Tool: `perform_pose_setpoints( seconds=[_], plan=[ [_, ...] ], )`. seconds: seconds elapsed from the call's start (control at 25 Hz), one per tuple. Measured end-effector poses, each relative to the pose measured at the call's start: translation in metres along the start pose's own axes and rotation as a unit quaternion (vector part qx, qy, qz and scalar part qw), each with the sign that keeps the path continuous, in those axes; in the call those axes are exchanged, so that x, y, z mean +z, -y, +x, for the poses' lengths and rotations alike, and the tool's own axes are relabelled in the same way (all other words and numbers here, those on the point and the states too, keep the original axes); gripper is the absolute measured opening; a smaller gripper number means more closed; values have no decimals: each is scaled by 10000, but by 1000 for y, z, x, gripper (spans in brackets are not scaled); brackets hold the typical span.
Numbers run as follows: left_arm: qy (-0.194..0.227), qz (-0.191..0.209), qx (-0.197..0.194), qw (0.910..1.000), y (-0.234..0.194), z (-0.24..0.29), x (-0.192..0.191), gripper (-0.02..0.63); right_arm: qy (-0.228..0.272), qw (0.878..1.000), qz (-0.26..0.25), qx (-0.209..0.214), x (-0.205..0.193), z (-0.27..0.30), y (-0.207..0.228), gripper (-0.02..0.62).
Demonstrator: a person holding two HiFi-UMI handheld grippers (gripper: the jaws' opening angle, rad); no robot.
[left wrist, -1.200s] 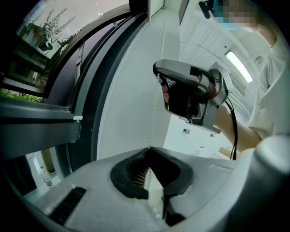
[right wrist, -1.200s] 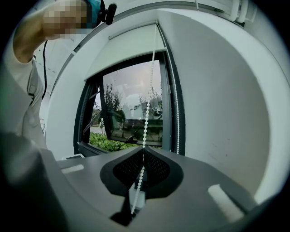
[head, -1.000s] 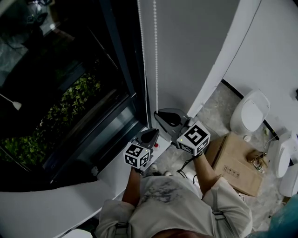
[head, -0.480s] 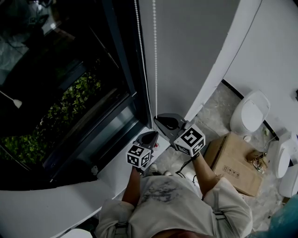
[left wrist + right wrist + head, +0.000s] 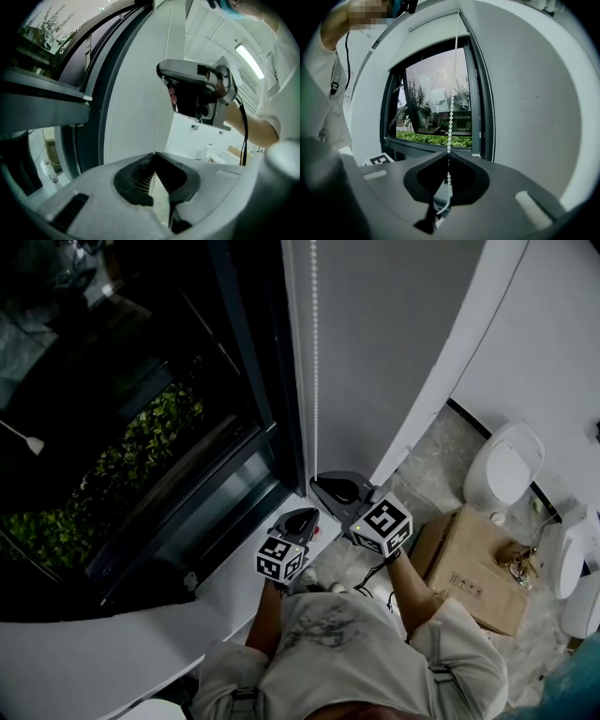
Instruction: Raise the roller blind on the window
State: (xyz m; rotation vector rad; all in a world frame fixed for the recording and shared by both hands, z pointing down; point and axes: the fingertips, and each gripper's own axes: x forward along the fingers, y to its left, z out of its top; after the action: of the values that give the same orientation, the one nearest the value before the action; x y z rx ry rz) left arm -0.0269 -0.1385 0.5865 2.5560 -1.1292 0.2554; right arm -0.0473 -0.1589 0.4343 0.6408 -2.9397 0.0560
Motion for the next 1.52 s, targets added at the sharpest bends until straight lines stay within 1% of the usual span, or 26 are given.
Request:
perform_pose_setpoints(
  seconds=[0.08,0.16,0.32,0.56,0.68,0.8,1.0,1.12,1.24,1.4,1.52],
  plan=[
    [82,41,33,10000,1,-6,9,15,0,10000,-10,1,1,0,0,12],
    [246,102,21,9996,3,-13,27,33,-6,10000,-18,-2,1,0,1,11],
    [746,326,17,9967,7,-35,79,58,-7,10000,-31,-16,1,0,1,11],
    [1468,673,-93,9868,17,-66,169,86,3,10000,-12,-20,0,2,-1,11],
    [1675,965,-206,9809,27,-72,207,89,11,10000,-19,-29,1,3,-2,11],
    [1824,1199,-284,9755,36,-73,236,89,-1,10000,-31,-29,1,4,-4,11],
    [1993,1409,-327,9692,45,-70,265,91,-8,10000,-46,-33,2,6,-7,11],
    [2086,1491,-359,9659,49,-70,276,77,1,10000,-53,-20,3,8,-9,11],
    [2089,1590,-216,9647,47,-70,280,17,-17,10000,-44,-2,1,9,-12,11],
    [2102,1677,32,9632,41,-71,280,12,1,10000,-18,-18,-1,10,-10,11],
    [2162,1567,-25,9637,40,-72,279,12,-42,9999,-113,-35,0,12,-10,12]
  ],
)
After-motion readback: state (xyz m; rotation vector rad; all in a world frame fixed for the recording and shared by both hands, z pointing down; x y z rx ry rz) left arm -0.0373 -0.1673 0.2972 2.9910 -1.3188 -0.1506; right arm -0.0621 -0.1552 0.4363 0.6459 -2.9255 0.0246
